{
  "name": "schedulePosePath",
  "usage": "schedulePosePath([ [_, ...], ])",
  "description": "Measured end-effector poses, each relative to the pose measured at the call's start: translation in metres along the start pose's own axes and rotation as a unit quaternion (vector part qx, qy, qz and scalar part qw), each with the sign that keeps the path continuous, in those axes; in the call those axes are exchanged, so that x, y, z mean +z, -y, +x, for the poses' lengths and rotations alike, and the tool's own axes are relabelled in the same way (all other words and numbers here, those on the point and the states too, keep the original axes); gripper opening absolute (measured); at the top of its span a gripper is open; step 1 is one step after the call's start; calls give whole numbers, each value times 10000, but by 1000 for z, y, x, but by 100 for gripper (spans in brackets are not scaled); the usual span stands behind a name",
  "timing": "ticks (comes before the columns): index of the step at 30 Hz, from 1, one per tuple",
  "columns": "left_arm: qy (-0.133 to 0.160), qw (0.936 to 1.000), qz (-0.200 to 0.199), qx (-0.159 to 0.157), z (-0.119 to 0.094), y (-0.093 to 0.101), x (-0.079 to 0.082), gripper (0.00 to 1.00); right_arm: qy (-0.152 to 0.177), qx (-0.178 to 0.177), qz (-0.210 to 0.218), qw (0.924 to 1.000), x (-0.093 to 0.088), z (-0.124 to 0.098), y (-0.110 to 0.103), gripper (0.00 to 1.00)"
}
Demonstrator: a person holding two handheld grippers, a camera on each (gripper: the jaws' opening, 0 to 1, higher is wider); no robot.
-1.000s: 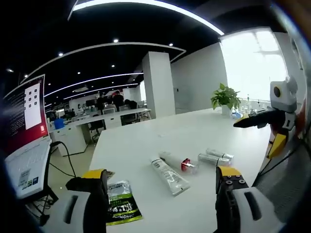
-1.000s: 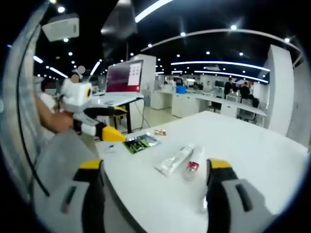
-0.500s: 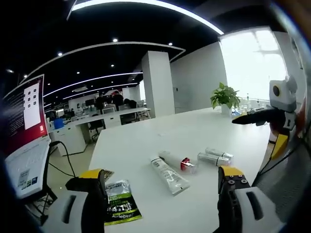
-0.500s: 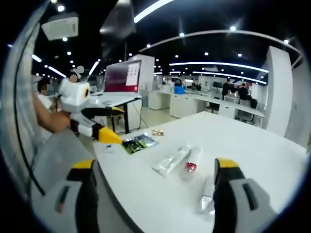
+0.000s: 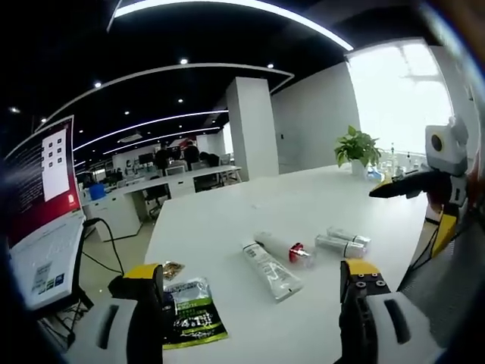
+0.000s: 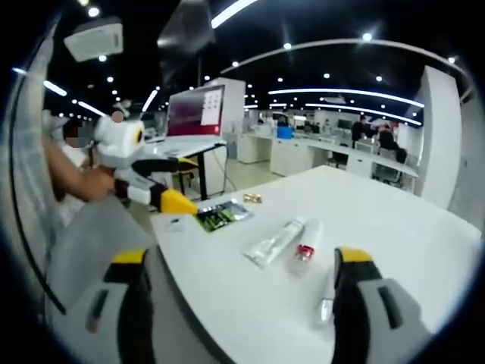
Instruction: Arrange the skincare products in the storage area until every visible bottle or jar stands upright without overlapping.
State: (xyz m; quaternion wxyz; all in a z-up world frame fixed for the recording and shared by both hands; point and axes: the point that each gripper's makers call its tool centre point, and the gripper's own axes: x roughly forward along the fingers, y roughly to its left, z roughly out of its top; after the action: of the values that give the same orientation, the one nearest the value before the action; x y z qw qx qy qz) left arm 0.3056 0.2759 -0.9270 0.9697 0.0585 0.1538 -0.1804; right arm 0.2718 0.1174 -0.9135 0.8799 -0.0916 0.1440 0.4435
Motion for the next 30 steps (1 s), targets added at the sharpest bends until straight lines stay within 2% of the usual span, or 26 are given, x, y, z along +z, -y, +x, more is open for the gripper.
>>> schedulePosePath([
  [3, -204, 9997, 133, -104, 2, 6, -8, 100, 62, -27, 114, 9999, 3, -2, 2, 98],
  [11, -822, 9963, 173, -207, 9, 12, -31, 100, 338, -12, 516, 9981, 12, -9, 11, 97],
  [14, -788, 9963, 263, -217, 8, 13, -29, 100, 592, 98, 639, 9962, 22, -14, 9, 96],
  [17, -761, 9966, 229, -206, 7, 13, -27, 100, 653, 236, 540, 9961, 23, -16, 4, 96],
  [21, -516, 9983, 279, -45, 9, 3, -13, 99, 772, 348, 338, 9958, 29, -19, -5, 94],
  [22, -190, 9997, 107, 122, 7, -4, 2, 99, 816, 384, 314, 9954, 31, -21, -6, 94],
  [25, 153, 9974, -459, 528, 1, -25, 26, 99, 894, 508, 186, 9945, 33, -24, -12, 94],
  [26, 482, 9921, -982, 609, 0, -32, 44, 100, 889, 551, 171, 9944, 32, -23, -13, 94],
  [27, 822, 9859, -1313, 625, 1, -35, 60, 100, 855, 595, 140, 9945, 31, -23, -16, 95],
  [28, 1166, 9799, -1460, 704, 1, -41, 77, 100, 829, 623, 117, 9945, 30, -22, -17, 95],
  [30, 1355, 9711, -1760, 870, 4, -49, 89, 100, 826, 682, 92, 9942, 31, -21, -20, 95],
])
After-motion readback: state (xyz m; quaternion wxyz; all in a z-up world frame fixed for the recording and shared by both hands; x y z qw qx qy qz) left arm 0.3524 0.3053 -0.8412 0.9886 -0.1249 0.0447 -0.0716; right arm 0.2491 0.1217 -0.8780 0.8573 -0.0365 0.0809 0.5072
